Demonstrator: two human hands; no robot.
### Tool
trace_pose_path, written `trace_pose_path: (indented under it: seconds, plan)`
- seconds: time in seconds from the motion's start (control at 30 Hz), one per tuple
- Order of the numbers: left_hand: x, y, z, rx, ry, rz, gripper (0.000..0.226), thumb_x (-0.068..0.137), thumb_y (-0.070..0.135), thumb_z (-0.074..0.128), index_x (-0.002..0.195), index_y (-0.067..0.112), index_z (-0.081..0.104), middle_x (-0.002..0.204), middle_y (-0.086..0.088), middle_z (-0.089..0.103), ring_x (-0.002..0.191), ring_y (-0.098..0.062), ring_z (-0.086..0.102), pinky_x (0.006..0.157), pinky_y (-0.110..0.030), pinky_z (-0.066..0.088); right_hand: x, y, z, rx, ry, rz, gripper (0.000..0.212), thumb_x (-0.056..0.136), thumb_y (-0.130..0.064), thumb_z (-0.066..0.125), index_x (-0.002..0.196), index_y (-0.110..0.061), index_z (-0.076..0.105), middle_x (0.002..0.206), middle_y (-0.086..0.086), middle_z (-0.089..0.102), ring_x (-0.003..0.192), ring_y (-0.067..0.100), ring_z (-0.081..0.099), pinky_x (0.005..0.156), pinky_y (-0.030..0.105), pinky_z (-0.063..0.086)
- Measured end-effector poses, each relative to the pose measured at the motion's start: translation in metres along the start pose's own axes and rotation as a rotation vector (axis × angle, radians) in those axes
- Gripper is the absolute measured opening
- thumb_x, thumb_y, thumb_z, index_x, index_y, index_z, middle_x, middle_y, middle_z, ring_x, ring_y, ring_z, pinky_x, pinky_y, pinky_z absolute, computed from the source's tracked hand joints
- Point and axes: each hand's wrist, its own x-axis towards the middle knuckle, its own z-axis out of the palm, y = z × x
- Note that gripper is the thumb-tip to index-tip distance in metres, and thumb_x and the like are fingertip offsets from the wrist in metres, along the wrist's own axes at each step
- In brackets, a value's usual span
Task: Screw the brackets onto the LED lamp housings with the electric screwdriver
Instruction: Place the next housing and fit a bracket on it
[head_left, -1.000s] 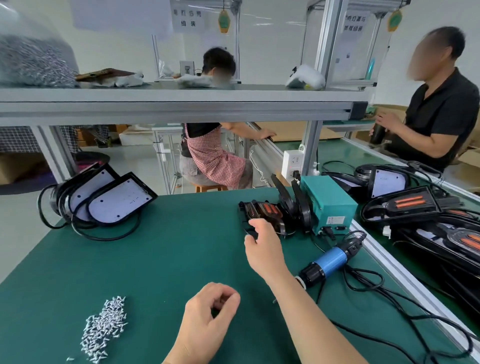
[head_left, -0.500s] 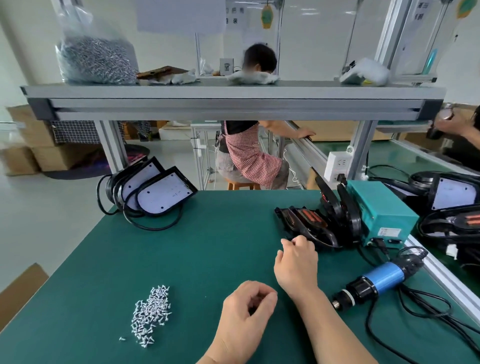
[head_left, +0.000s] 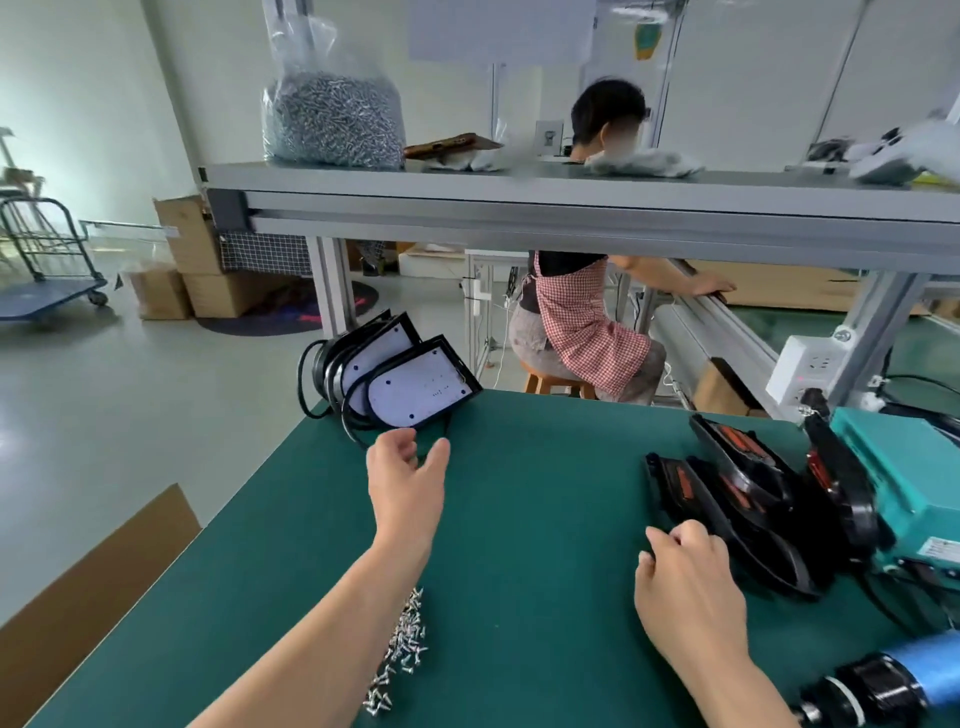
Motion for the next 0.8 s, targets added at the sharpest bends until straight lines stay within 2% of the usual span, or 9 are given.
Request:
trace_pose_path:
  seconds: [0.1,0.2,0.27,0.33,0.43,0.57,0.63,0.7,0.8]
  plan:
    - [0.040,0.007,-0.007,0.147,0.084,0.079,0.058,0.087,0.034,0.074,0.135,0.021,0.046,0.137,0.003,0.036,0.107,-0.015,0.049,0.085,-0.029,0.039,-0.001,-0.005,0.002,-0.007,0.029,-0.003,0.035,0.104,-0.031,0.044,0.133,-0.021,0.061,0.118,-0.003,0.047,0.109,0.017,0.043,0.063,0.020,0.042]
    - [0.078,0.016,-0.010,0.361,0.126,0.243,0.071,0.083,0.034,0.077,0.143,0.023,0.040,0.149,0.004,0.025,0.131,-0.020,0.040,0.105,-0.035,0.040,-0.001,-0.010,0.004,0.010,0.044,0.007,0.040,0.104,-0.032,0.043,0.139,-0.023,0.057,0.123,-0.004,0.045,0.111,0.016,0.041,0.066,0.020,0.041]
    - [0.105,0.025,-0.012,0.567,0.126,0.333,0.076,0.082,0.037,0.078,0.146,0.024,0.038,0.154,-0.001,0.022,0.143,-0.025,0.028,0.118,-0.040,0.030,-0.002,-0.012,0.005,0.025,0.056,0.016,0.043,0.104,-0.034,0.041,0.144,-0.026,0.053,0.125,-0.007,0.043,0.112,0.014,0.039,0.068,0.019,0.039]
    - [0.133,0.035,-0.015,0.807,0.104,0.399,0.078,0.081,0.042,0.078,0.146,0.024,0.039,0.158,-0.008,0.019,0.149,-0.029,0.018,0.123,-0.041,0.020,-0.002,-0.014,0.006,0.028,0.069,0.022,0.045,0.103,-0.038,0.041,0.146,-0.030,0.051,0.125,-0.009,0.041,0.112,0.012,0.038,0.070,0.017,0.040]
    - [0.170,0.046,-0.016,1.054,0.038,0.434,0.079,0.081,0.048,0.077,0.145,0.021,0.040,0.158,-0.014,0.021,0.151,-0.032,0.013,0.124,-0.042,0.018,-0.001,-0.018,0.008,0.043,0.093,0.043,0.044,0.101,-0.037,0.048,0.144,-0.031,0.054,0.123,-0.010,0.045,0.111,0.012,0.041,0.070,0.018,0.041]
    - [0.205,0.050,-0.012,1.192,-0.046,0.446,0.072,0.085,0.046,0.073,0.143,0.015,0.045,0.149,-0.015,0.035,0.142,-0.034,0.032,0.117,-0.043,0.031,0.003,-0.020,0.011,0.111,0.094,0.093,0.036,0.086,-0.017,0.074,0.121,-0.014,0.074,0.105,0.003,0.058,0.095,0.024,0.051,0.058,0.030,0.044]
    - [0.218,0.048,-0.009,1.253,-0.087,0.460,0.064,0.087,0.046,0.069,0.139,0.014,0.049,0.141,-0.013,0.042,0.133,-0.033,0.041,0.111,-0.042,0.037,0.005,-0.019,0.014,0.109,0.102,0.063,0.037,0.068,-0.006,0.088,0.105,-0.007,0.079,0.093,0.007,0.060,0.082,0.030,0.056,0.049,0.028,0.039]
    - [0.230,0.046,-0.006,1.299,-0.117,0.462,0.060,0.089,0.048,0.064,0.138,0.016,0.051,0.138,-0.012,0.045,0.131,-0.033,0.043,0.109,-0.042,0.039,0.007,-0.019,0.015,0.113,0.179,0.009,0.043,0.050,0.004,0.094,0.091,-0.003,0.081,0.082,0.010,0.061,0.069,0.034,0.058,0.042,0.025,0.036]
    - [0.245,0.042,-0.001,1.346,-0.166,0.411,0.064,0.089,0.058,0.057,0.143,0.024,0.046,0.142,-0.012,0.043,0.132,-0.034,0.042,0.108,-0.044,0.039,0.010,-0.017,0.018,0.119,0.227,-0.024,0.048,0.041,0.005,0.096,0.087,-0.003,0.081,0.078,0.011,0.061,0.063,0.035,0.058,0.038,0.024,0.033]
